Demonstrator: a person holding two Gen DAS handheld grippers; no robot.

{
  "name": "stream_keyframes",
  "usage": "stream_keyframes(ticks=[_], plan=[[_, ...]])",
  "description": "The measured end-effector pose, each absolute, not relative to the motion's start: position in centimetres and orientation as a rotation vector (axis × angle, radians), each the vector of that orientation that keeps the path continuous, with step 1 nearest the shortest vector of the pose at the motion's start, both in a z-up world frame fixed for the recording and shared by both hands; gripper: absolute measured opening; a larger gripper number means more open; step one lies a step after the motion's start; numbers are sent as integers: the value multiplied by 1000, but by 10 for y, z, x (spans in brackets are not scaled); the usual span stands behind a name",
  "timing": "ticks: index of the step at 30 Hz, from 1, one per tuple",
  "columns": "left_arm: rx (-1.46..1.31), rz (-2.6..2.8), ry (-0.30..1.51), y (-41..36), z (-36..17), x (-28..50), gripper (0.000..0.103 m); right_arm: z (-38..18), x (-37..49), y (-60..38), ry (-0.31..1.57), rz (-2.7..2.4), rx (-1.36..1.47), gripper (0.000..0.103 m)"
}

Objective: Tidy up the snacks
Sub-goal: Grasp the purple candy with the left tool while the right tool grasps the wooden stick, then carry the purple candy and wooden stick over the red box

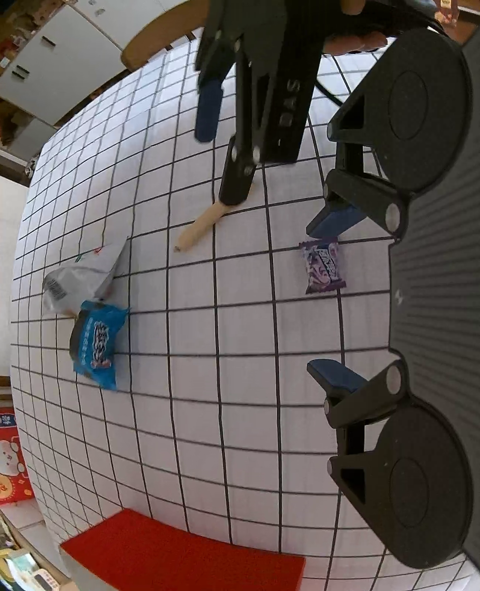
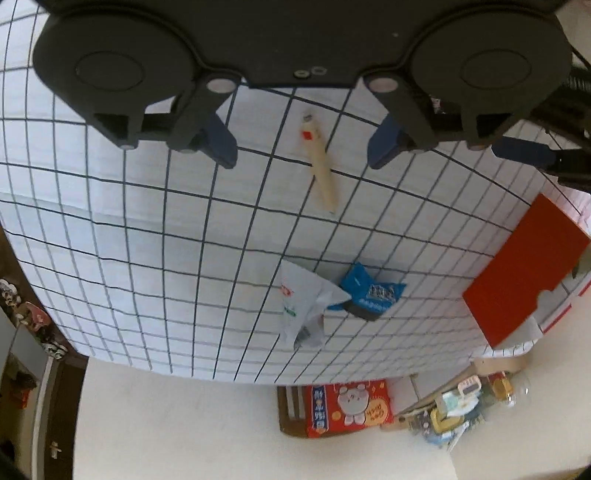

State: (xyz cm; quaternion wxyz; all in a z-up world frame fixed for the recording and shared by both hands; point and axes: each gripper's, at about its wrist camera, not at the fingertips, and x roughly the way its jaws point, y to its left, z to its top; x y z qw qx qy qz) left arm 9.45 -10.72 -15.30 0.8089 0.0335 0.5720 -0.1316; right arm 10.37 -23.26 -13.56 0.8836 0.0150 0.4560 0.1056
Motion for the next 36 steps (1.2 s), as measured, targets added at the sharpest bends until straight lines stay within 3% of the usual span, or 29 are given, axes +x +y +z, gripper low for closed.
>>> stream_keyframes(ticks=[9, 14, 19, 25, 36], plan=[[97, -264, 1202, -127, -165, 87, 69, -154, 118, -216, 978, 280, -81, 53], [100, -250, 1209, -130, -170, 86, 54, -157, 120, -208, 961, 303, -136, 45], [123, -250, 1196, -136, -171, 83, 36, -158, 119, -202, 942, 326, -184, 28], [131, -262, 1186, -136, -170, 82, 28, -158, 114, -197, 929, 337, -210, 9], [85, -265, 1186, -118, -163, 82, 25, -144, 102, -216, 958, 270, -23, 8]])
